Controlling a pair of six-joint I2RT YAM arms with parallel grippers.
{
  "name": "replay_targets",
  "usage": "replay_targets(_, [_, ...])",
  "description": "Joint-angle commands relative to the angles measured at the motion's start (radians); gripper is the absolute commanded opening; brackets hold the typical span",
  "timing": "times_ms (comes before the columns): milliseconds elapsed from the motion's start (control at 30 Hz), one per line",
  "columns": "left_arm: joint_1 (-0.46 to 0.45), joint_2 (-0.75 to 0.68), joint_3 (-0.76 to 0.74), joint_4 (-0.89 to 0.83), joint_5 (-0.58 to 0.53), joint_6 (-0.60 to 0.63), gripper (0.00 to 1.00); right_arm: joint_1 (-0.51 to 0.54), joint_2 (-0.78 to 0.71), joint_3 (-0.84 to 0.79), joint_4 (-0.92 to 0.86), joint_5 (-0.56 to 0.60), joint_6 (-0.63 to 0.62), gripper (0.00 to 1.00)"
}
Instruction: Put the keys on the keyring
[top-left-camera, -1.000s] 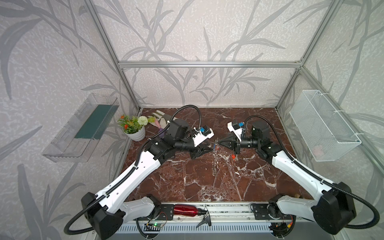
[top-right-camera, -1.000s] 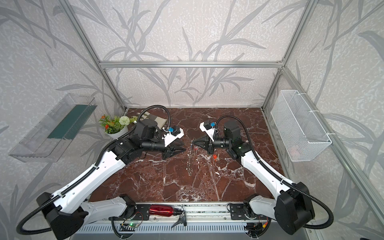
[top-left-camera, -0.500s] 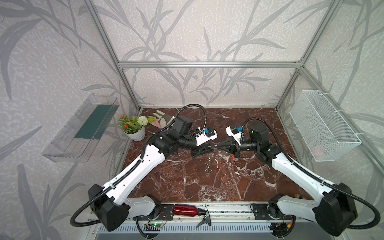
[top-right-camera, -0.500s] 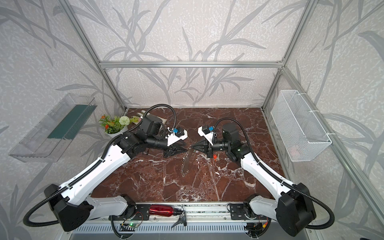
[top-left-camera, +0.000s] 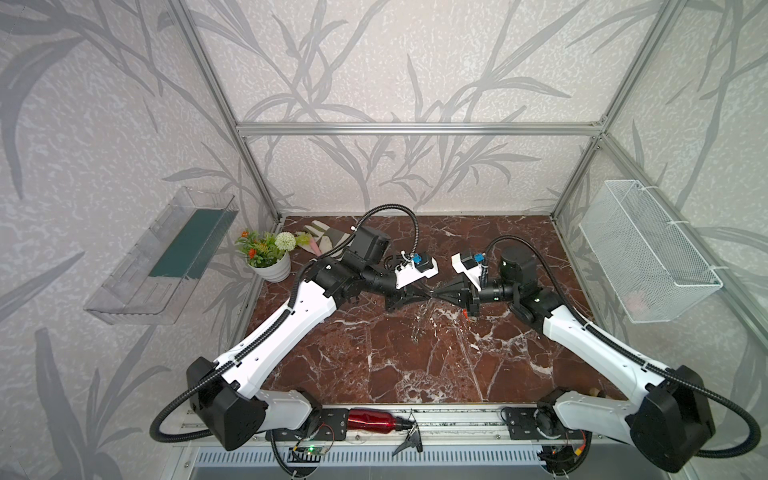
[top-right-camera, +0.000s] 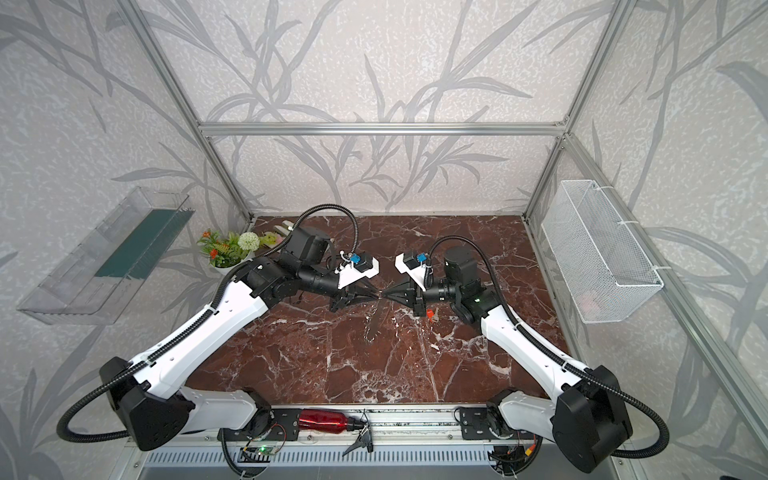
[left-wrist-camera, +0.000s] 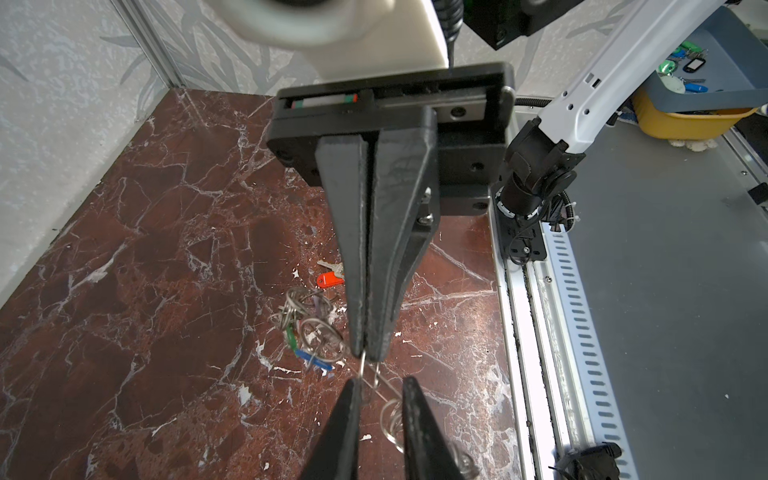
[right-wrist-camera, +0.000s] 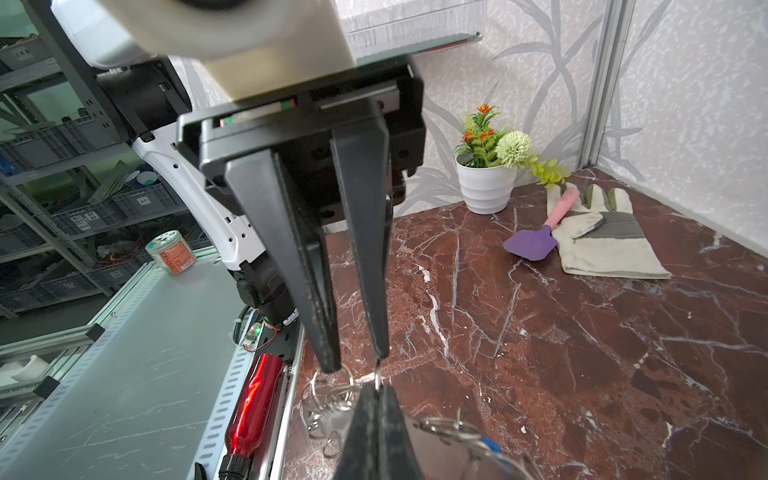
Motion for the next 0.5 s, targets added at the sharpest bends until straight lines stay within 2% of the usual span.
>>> replay_targets(0, [0.000,0.016,0.039,-0.034,0.034,0.030,0.18,0.006,-0.025,0.004,0.046,-0.026,-0.005,0.00])
replay_targets(200, [-0.004,0.031,0.046,-0.044,0.043,0.028,0.12,0.006,-0.019,0.005,0.052,-0.029,0.000,0.00])
replay_targets(367, [-0.007,0.038,0.044,-0.064,0.044,0.035,0.11,0.007,-0.021,0.007,0.056,-0.027,0.001,0.00])
replay_targets(467, [-0.008,0.038,0.044,-0.062,0.045,0.036,0.07,0.006,-0.015,0.010,0.057,-0.026,0.001,0.00])
